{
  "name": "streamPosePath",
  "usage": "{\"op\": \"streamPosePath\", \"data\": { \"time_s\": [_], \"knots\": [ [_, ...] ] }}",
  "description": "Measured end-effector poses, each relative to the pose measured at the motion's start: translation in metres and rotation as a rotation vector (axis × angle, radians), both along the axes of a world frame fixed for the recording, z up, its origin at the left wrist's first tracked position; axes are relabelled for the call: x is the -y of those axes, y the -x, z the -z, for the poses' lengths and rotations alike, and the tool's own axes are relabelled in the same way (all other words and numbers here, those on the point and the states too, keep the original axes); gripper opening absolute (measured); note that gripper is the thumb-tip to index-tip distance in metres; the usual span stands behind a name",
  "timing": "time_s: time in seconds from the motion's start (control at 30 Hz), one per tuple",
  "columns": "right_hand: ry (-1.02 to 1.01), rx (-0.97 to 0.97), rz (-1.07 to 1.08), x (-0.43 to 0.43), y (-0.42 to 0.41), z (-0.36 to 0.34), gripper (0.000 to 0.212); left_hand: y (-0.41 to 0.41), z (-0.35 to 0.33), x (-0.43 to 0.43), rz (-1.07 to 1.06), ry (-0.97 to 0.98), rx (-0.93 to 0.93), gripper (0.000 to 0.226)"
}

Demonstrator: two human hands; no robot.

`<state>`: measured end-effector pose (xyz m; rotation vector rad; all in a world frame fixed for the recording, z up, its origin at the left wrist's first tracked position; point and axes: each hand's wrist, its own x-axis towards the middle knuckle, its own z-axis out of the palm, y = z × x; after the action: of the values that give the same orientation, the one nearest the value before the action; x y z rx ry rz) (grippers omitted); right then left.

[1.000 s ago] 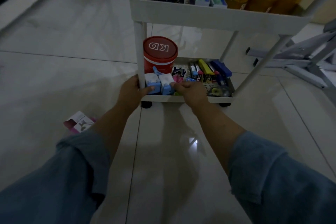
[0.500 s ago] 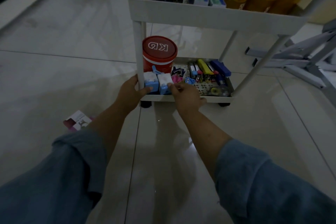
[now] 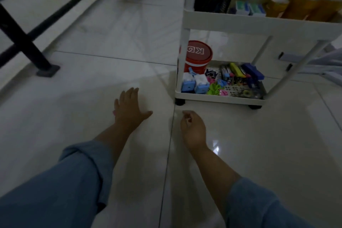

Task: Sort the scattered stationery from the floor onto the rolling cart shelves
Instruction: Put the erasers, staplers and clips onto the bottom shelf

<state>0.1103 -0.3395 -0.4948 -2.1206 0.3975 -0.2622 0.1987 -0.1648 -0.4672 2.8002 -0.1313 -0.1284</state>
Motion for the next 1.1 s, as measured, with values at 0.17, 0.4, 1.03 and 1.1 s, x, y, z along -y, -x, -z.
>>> {"op": "streamPosePath", "data": {
  "time_s": [0.17, 0.4, 1.03, 1.1],
  "knots": [
    [0.189, -0.251, -0.204, 0.004, 0.029, 0.028, 0.047, 0.003, 0.012, -0.040, -0.066, 0.008, -0.311, 0.121],
    [-0.040, -0.140, -0.104, 0.008, 0.023, 0.003, 0.047, 0.017, 0.004, -0.011, 0.092, 0.184, -0.298, 0.110],
    [-0.761, -0.210, 0.021, 0.104, 0.027, -0.080, 0.046, 0.055, -0.048, 0.138, 0.730, 0.486, 0.098, 0.122],
    [-0.775, -0.142, 0.032, 0.118, 0.022, -0.082, 0.047, 0.051, -0.052, 0.143, 0.636, 0.604, 0.014, 0.116]
  ]
}}
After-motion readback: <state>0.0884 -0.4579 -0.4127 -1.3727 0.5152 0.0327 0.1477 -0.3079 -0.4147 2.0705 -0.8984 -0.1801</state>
